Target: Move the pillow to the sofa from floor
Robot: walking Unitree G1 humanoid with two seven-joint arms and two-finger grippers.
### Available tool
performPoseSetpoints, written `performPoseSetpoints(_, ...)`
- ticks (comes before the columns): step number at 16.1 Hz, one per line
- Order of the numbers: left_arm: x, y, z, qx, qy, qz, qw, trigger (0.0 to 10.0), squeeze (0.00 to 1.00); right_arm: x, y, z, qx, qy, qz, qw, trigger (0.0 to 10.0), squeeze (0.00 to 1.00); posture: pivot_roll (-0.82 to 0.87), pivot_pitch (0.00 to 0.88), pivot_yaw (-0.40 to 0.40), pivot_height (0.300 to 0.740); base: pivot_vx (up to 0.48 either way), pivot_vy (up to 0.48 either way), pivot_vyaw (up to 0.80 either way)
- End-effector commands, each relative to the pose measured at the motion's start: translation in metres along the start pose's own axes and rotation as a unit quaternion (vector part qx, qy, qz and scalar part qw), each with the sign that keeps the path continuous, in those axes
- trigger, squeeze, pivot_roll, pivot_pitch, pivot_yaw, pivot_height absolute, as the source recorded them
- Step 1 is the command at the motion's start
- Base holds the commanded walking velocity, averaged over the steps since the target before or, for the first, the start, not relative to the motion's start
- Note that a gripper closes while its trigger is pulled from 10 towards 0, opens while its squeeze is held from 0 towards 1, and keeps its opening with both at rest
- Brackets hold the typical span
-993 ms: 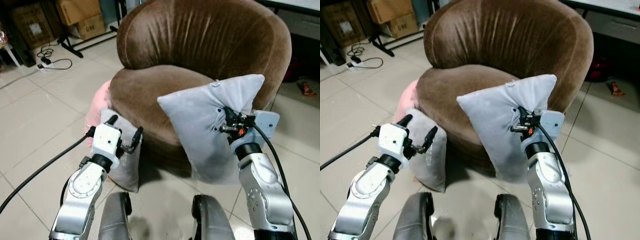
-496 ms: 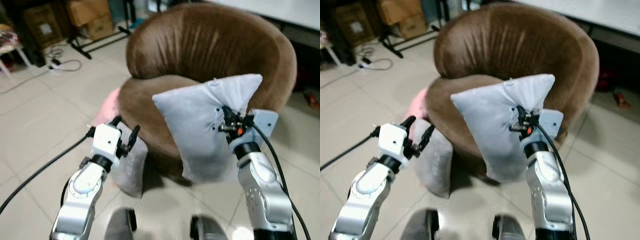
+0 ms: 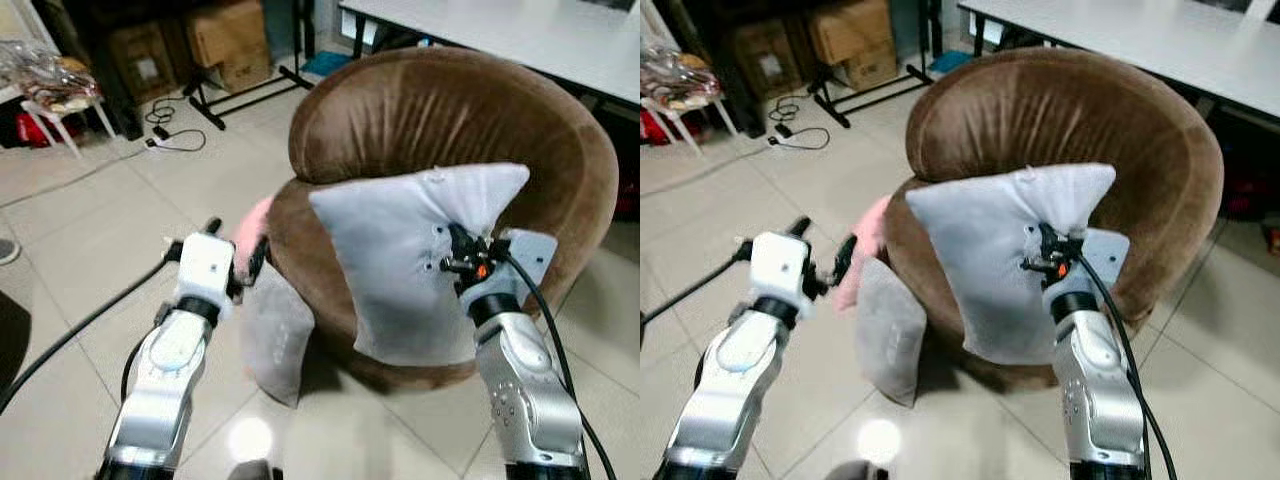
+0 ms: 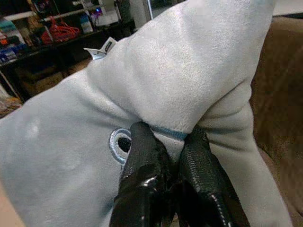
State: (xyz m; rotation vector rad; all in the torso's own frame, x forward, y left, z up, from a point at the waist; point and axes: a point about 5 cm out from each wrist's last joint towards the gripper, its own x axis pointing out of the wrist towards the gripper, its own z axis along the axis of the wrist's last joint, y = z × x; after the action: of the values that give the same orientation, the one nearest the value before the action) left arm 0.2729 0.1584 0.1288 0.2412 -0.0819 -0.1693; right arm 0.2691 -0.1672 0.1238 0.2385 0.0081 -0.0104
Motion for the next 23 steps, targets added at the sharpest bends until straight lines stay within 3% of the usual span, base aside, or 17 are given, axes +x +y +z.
performPoseSetpoints(1, -0.001, 0.005, -0.007, 0.011, 0.019, 0.012, 1.000, 10.0, 0.00, -0.001, -0.004, 0.005, -0.005, -0.021, -0.009, 1.000, 10.0, 0.00, 0.00, 0.000, 0.004, 0.740, 0.000, 0.000, 0.00)
performPoseSetpoints(6, -0.004, 0.008, -0.010, -0.006, 0.006, -0.002, 1.000, 10.0, 0.00, -0.003, -0.007, -0.008, -0.035, 0.004, -0.016, 0.999, 10.0, 0.00, 0.00, 0.000, 0.015, 0.740, 0.000, 0.000, 0.00)
performPoseSetpoints(10, -0.003, 0.011, -0.006, -0.005, -0.006, -0.003, 1.000, 10.0, 0.00, -0.001, -0.005, -0.007, -0.015, -0.004, -0.012, 1.000, 10.0, 0.00, 0.01, 0.000, 0.016, 0.740, 0.379, 0.000, 0.00)
performPoseSetpoints(15, -0.003, 0.011, -0.006, 0.000, -0.009, -0.011, 1.000, 10.0, 0.00, 0.005, -0.002, -0.006, -0.022, -0.009, -0.010, 1.000, 10.0, 0.00, 0.02, 0.000, 0.013, 0.740, 0.420, 0.000, -0.48)
performPoseSetpoints(23, -0.002, 0.011, -0.007, 0.005, -0.007, -0.018, 1.000, 10.0, 0.00, 0.008, -0.005, -0.005, -0.031, -0.017, -0.021, 0.999, 10.0, 0.00, 0.02, 0.000, 0.016, 0.740, 0.418, 0.000, 0.00)
